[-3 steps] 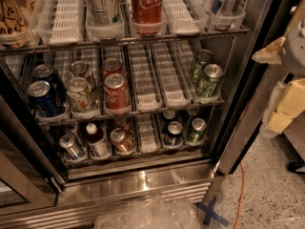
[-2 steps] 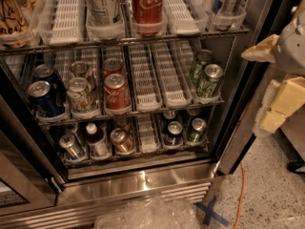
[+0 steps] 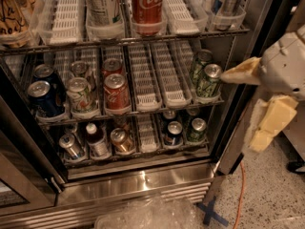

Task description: Pick blue plastic bottle from bottom shelf of fridge

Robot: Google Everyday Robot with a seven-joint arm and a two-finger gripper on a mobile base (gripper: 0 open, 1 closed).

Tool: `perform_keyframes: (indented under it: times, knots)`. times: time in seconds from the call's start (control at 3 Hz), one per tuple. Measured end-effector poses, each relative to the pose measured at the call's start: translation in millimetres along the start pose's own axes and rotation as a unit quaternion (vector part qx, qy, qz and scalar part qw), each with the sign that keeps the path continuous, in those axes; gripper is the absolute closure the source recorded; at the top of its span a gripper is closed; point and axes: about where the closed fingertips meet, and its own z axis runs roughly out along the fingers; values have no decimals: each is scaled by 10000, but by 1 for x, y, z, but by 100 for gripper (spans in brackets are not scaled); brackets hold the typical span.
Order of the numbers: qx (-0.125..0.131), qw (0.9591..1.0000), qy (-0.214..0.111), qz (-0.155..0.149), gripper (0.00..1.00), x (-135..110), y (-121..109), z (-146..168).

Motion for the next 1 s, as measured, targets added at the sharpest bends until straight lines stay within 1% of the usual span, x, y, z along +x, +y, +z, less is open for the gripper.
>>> perform_keyframes:
  times: [0.33,0.67,1.0]
  knots:
    - [-569,9944,-795,-397,0,-35,40,18]
    - [-1131,9805,-1297,-953,0,-70,73,31]
    - [-1073,9804,-1330,-977,0,-75,71,31]
